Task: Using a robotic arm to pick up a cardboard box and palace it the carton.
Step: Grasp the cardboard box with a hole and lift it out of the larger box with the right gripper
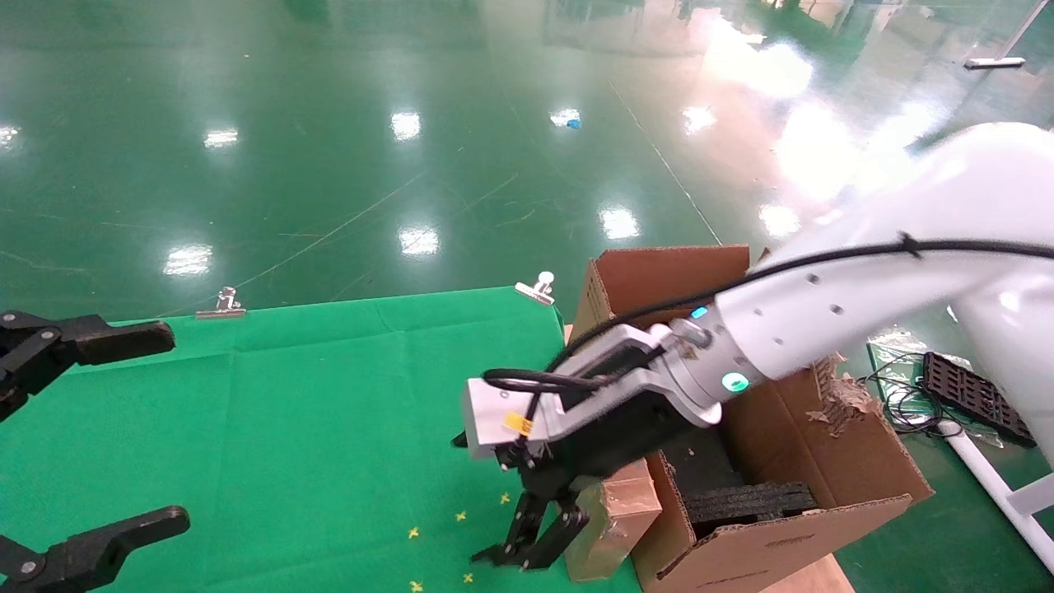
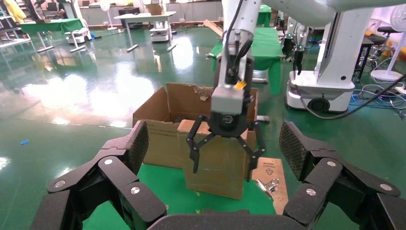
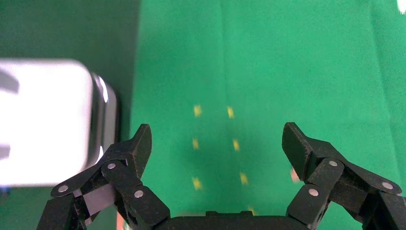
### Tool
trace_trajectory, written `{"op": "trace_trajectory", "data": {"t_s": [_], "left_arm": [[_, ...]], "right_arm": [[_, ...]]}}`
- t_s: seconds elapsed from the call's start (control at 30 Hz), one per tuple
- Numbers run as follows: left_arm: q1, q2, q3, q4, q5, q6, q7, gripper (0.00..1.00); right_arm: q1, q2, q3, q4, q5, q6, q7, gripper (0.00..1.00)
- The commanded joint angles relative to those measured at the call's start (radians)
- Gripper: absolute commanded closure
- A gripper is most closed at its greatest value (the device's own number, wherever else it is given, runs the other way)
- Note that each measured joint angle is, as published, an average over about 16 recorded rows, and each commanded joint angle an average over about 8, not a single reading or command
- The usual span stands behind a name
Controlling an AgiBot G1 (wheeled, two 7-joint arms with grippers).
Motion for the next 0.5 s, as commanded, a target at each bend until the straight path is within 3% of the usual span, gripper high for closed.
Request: {"op": "trace_trajectory", "data": {"t_s": [0.03,0.27,0.5], "left_arm": [[0.0,0.0,0.0,0.0,0.0,0.0,0.0,0.0],[0.0,0.0,0.001,0.0,0.0,0.0,0.0,0.0],[0.0,0.0,0.001,0.0,-0.001,-0.001,0.001,0.0]], "right_arm": [[0.051,-0.023,-0.063,0.0,-0.055,-0.002,0.025,0.0],[0.257,-0.051,-0.268,-0.001,-0.128,-0.012,0.138,0.0],[0.487,-0.07,-0.533,-0.003,-0.124,-0.019,0.235,0.0]]}}
